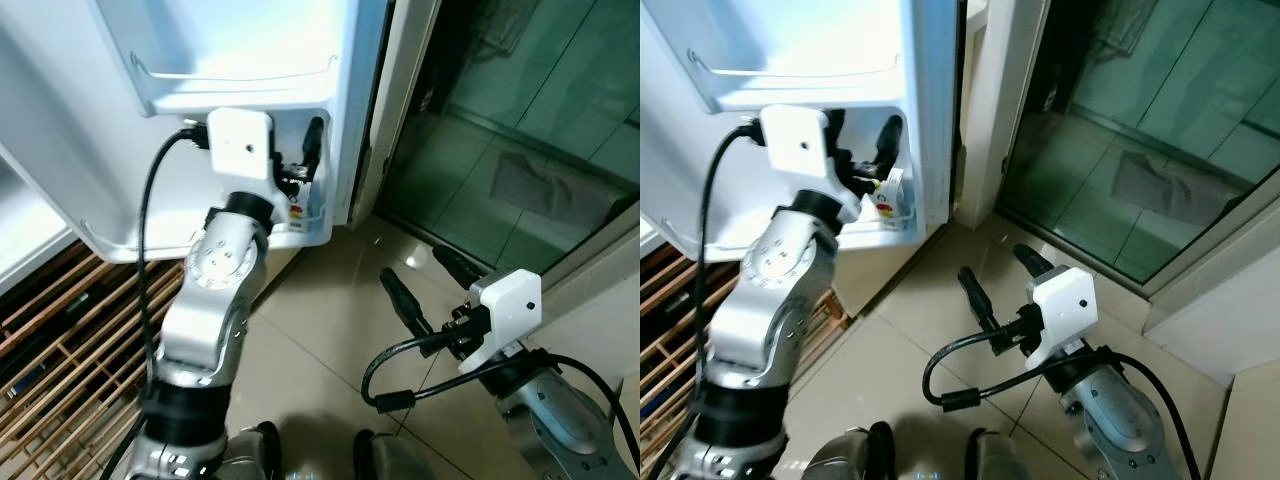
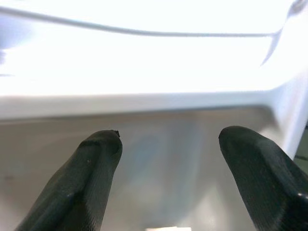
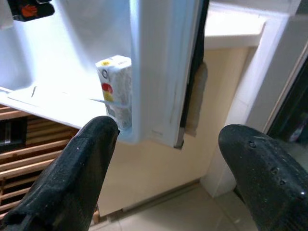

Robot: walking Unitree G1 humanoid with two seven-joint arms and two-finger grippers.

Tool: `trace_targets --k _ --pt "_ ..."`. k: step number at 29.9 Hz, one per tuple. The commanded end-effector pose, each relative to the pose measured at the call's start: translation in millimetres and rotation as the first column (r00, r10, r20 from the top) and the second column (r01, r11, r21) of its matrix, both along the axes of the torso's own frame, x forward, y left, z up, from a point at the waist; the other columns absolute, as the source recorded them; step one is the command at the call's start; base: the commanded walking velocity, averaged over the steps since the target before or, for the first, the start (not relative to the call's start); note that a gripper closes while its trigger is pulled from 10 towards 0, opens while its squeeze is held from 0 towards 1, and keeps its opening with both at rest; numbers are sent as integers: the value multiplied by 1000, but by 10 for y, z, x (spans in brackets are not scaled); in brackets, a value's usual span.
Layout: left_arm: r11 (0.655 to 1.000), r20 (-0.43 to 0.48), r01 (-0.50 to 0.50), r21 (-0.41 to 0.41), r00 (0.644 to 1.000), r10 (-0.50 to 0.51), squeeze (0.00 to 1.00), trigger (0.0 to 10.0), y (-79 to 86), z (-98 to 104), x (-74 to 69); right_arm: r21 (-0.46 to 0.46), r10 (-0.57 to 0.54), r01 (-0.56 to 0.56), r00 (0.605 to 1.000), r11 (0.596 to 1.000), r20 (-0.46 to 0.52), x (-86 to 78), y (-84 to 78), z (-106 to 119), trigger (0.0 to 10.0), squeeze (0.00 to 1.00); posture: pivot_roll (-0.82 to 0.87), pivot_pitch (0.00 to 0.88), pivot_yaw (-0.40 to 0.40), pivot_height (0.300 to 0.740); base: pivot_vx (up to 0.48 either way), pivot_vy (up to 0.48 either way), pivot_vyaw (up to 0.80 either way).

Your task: Restocking fridge

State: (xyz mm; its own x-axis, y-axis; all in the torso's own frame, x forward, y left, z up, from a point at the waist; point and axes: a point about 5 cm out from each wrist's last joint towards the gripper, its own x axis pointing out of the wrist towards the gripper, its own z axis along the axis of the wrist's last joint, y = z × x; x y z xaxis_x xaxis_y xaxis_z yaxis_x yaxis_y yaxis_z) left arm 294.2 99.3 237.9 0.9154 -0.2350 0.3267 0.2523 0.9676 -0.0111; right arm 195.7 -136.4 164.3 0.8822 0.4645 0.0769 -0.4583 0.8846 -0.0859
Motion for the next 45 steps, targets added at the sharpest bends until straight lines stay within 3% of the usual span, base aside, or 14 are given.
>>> trace_targets --k 1,4,9,15,22,30,37,45 --pt "1000 -20 20 -1 1000 -20 0 10000 97 -93 -138 9 -19 19 1000 1000 16 12 -41 14 10000 0 -194 82 -4 740 0 0 0" --pt "999 -88 51 18 995 -49 0 10000 149 -305 -303 36 -12 11 1000 999 24 96 -17 8 10000 0 -156 70 -18 740 0 0 0" --pt "998 -81 59 24 995 -57 0 10000 178 -332 -367 39 12 -13 999 999 37 164 26 15 10000 0 -128 56 -25 740 0 0 0" --pt "998 -77 -33 54 996 37 0 10000 525 -409 -582 46 40 -44 996 998 79 339 57 65 10000 0 -69 0 -33 740 0 0 0" --pt "995 -55 -80 60 995 83 0 10000 504 -414 -407 90 -73 66 994 994 76 529 -35 44 10000 0 -90 0 -20 740 0 0 0" --pt "996 -46 -86 0 995 86 0 10000 444 -399 -245 130 -183 167 975 977 122 728 -156 106 10000 0 -116 0 7 740 0 -457 0" --pt "984 -98 -171 -51 981 166 0 10000 521 -435 -93 129 -169 151 976 980 140 770 -93 110 10000 0 -114 0 7 740 36 -442 0" --pt "985 -78 -162 -51 984 158 0 10000 481 -429 -92 132 -154 134 977 982 149 758 -40 84 10000 0 -117 0 4 740 247 -408 654"
